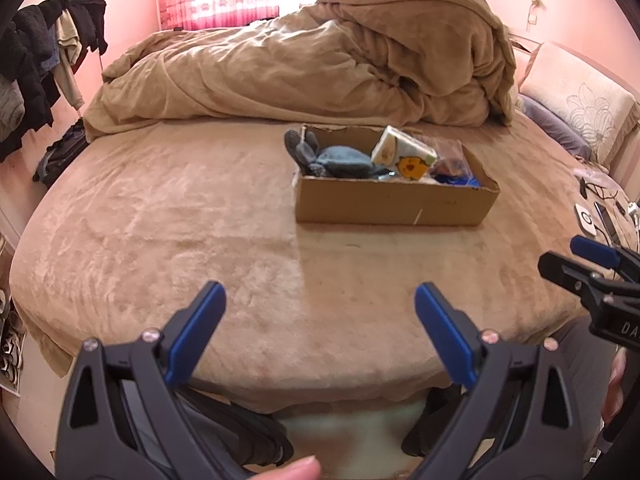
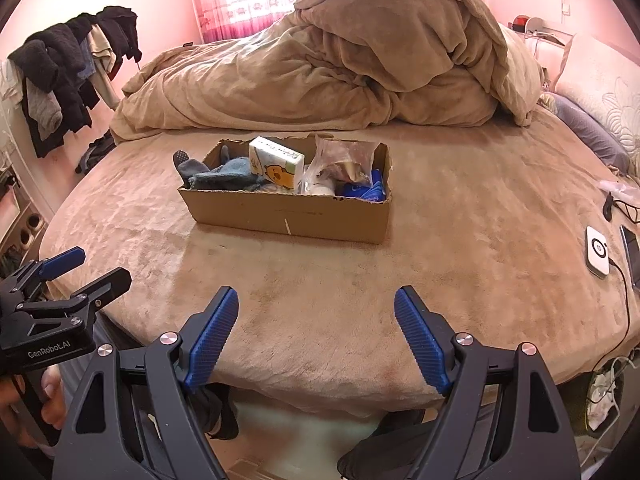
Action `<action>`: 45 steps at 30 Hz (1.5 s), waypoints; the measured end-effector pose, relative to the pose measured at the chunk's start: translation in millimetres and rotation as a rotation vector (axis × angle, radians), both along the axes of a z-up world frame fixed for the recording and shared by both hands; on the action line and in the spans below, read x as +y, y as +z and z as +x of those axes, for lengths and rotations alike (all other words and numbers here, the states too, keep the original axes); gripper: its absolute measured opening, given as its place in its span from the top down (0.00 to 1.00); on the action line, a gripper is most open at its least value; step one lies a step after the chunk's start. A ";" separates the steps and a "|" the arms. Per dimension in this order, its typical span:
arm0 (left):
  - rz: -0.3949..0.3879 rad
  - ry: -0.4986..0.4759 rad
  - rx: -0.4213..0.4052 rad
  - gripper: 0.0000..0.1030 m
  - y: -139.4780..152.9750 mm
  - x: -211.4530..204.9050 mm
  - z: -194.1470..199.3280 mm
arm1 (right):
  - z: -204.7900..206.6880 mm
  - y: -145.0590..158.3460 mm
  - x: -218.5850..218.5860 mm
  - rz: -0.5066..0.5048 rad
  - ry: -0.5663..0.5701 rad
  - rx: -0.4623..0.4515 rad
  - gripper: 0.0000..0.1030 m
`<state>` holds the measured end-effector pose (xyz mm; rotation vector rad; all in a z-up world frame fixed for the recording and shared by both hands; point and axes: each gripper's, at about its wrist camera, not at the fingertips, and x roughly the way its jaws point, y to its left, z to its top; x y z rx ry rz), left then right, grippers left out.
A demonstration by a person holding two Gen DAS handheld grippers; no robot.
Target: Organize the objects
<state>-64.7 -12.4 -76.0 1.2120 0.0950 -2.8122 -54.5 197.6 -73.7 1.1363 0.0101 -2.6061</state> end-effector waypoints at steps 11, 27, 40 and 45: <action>-0.026 0.018 0.008 0.06 2.5 3.3 2.0 | -1.0 0.4 1.8 -0.008 -0.006 0.004 0.19; -0.011 0.031 0.012 0.06 2.9 1.8 3.3 | 0.8 0.0 0.3 -0.003 0.002 0.006 0.19; -0.011 0.031 0.017 0.06 3.9 2.4 4.0 | 1.8 -0.3 0.6 -0.006 -0.001 0.006 0.19; -0.010 0.030 0.016 0.06 4.1 2.6 4.0 | 1.5 0.1 0.9 -0.006 -0.001 0.007 0.19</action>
